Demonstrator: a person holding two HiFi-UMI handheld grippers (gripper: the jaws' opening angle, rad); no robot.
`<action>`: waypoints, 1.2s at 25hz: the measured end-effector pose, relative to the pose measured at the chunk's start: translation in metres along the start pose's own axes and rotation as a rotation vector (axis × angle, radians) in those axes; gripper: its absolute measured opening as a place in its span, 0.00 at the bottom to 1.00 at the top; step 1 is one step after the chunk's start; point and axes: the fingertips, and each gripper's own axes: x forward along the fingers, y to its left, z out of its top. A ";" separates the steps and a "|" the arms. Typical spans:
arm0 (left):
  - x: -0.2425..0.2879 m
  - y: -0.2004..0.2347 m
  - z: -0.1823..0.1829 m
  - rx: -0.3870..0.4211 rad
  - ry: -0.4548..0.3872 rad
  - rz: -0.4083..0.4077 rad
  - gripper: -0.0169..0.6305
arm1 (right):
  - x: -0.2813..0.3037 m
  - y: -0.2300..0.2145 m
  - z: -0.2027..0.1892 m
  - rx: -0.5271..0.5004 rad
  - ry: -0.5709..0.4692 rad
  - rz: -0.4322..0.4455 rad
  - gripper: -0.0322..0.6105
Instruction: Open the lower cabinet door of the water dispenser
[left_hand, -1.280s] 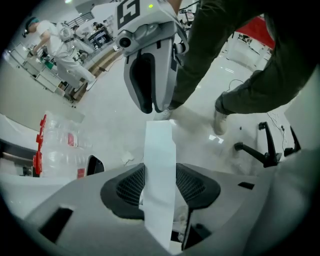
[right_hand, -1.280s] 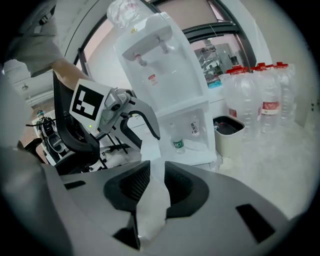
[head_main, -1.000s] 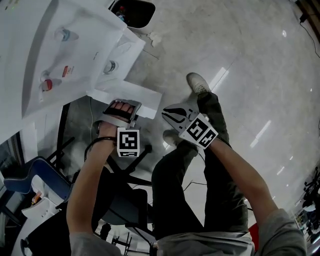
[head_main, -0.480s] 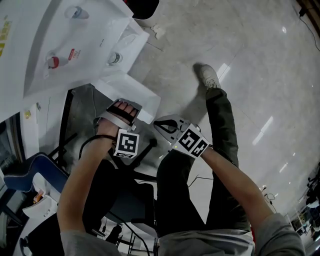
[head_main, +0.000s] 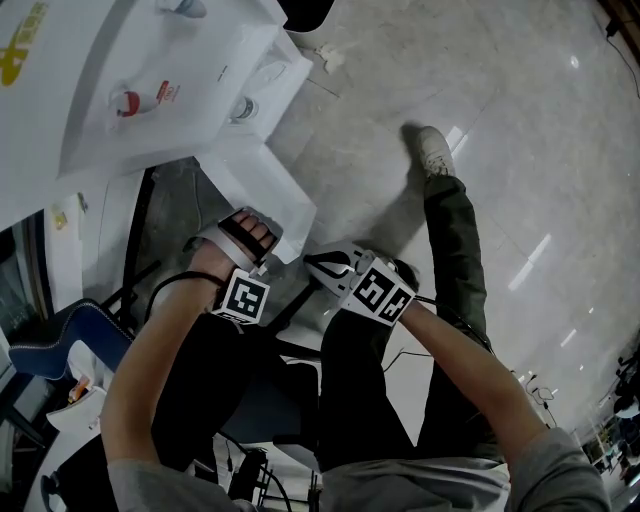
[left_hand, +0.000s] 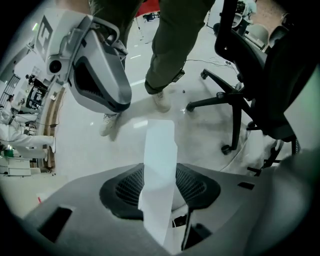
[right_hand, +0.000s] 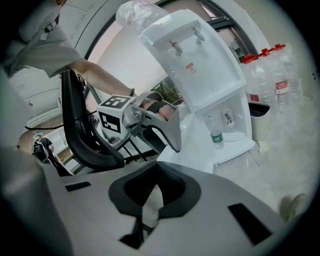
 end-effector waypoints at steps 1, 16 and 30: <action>-0.001 -0.005 0.000 0.013 -0.005 -0.010 0.33 | 0.002 0.002 -0.001 0.004 0.002 0.005 0.07; -0.043 0.003 0.016 -0.235 -0.067 -0.024 0.43 | -0.028 0.023 0.016 0.040 0.005 0.029 0.07; -0.165 0.109 0.034 -0.860 -0.093 0.141 0.14 | -0.115 0.030 0.094 0.087 -0.064 0.029 0.07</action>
